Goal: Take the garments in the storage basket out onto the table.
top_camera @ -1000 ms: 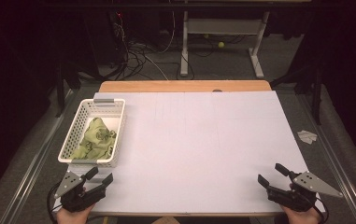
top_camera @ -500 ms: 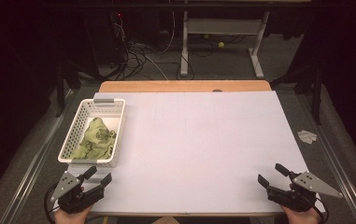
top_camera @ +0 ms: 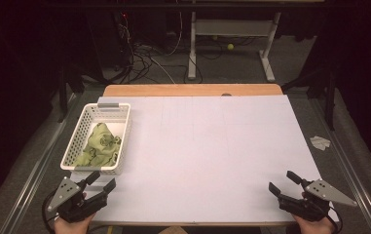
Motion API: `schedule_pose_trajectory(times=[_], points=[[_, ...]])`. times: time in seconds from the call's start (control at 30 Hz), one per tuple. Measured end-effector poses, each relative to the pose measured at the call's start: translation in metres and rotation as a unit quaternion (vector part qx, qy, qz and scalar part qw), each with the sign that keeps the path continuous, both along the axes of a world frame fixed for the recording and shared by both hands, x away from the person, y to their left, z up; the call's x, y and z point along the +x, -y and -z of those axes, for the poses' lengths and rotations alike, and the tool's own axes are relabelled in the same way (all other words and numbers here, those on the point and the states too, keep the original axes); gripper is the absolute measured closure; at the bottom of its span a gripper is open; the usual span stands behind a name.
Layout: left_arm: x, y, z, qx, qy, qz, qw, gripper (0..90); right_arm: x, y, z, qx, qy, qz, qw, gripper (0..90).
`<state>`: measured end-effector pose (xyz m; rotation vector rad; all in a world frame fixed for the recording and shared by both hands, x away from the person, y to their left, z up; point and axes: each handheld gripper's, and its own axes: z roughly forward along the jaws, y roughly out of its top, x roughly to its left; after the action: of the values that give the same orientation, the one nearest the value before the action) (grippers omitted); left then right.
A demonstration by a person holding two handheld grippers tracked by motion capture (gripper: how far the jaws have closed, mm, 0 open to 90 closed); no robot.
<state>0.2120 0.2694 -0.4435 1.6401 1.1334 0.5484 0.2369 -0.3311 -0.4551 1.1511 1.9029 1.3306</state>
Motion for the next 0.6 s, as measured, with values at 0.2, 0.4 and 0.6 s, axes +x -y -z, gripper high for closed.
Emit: schedule_pose_trajectory(times=[0.2,0.4,0.6], points=[[0.001,-0.001,-0.008,0.01,0.006,0.0,0.9999,30.5,0.0,-0.001,0.0,-0.002,0.0,-0.001,1.0,22.8],[0.009,-0.006,-0.019,0.014,0.012,-0.009,0.9998,30.5,0.0,-0.001,0.0,-0.003,0.0,-0.003,1.0,22.9],[0.022,-0.007,-0.025,0.014,0.008,-0.01,0.9998,30.5,0.0,-0.001,0.0,-0.004,0.0,-0.003,1.0,22.9]])
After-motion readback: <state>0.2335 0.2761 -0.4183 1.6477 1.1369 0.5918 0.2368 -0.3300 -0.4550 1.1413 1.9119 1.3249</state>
